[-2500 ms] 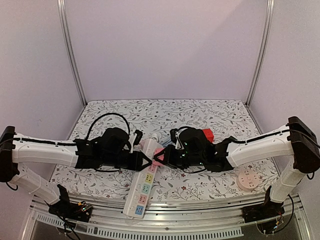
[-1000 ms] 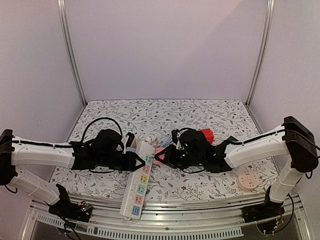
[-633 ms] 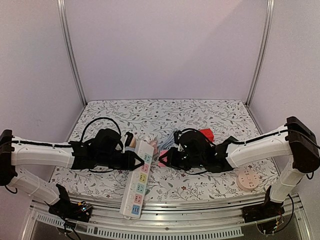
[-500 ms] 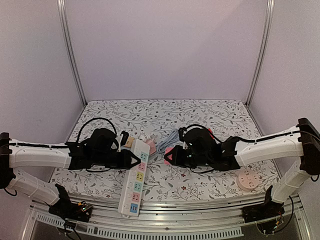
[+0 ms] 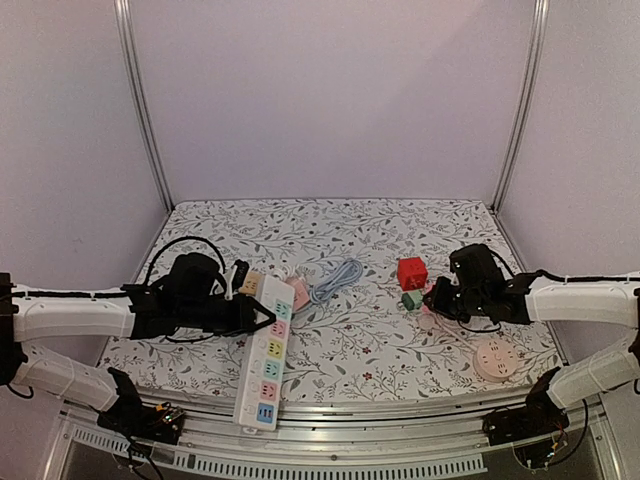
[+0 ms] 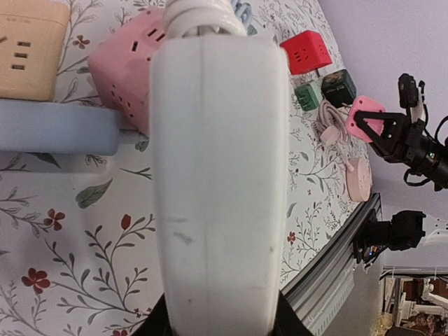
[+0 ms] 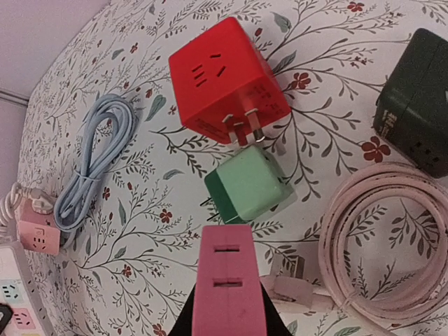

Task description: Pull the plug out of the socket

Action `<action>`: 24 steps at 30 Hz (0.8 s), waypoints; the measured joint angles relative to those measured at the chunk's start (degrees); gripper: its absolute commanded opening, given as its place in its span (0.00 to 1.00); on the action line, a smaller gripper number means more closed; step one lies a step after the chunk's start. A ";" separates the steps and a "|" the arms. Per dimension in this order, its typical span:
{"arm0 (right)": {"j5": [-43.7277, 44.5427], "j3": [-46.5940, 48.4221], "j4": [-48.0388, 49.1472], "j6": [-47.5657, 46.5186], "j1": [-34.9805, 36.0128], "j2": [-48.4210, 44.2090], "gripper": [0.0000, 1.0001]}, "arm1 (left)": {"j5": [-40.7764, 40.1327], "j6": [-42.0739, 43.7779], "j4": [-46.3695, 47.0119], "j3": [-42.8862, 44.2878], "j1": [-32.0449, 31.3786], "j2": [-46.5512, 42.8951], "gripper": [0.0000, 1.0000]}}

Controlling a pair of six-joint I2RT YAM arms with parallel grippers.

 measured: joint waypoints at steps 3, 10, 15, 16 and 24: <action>-1.40 -0.85 -0.17 -1.73 -5.44 -1.60 0.00 | 0.72 -0.74 0.46 0.00 0.11 -0.04 0.09; -4.63 -0.85 -0.02 -5.40 -12.28 2.91 0.12 | 2.54 -2.27 1.70 0.00 0.15 -0.04 0.09; -5.84 -0.94 -0.02 -6.40 -13.29 5.84 0.41 | 3.72 -2.64 1.99 0.02 0.15 -0.04 0.09; -5.90 -0.96 0.00 -6.64 -13.38 5.88 0.49 | 3.91 -2.78 2.03 0.09 0.15 -0.04 0.09; -5.31 -2.10 -0.07 -6.88 -13.44 3.89 0.77 | 5.03 -3.82 1.99 1.42 0.15 0.11 0.09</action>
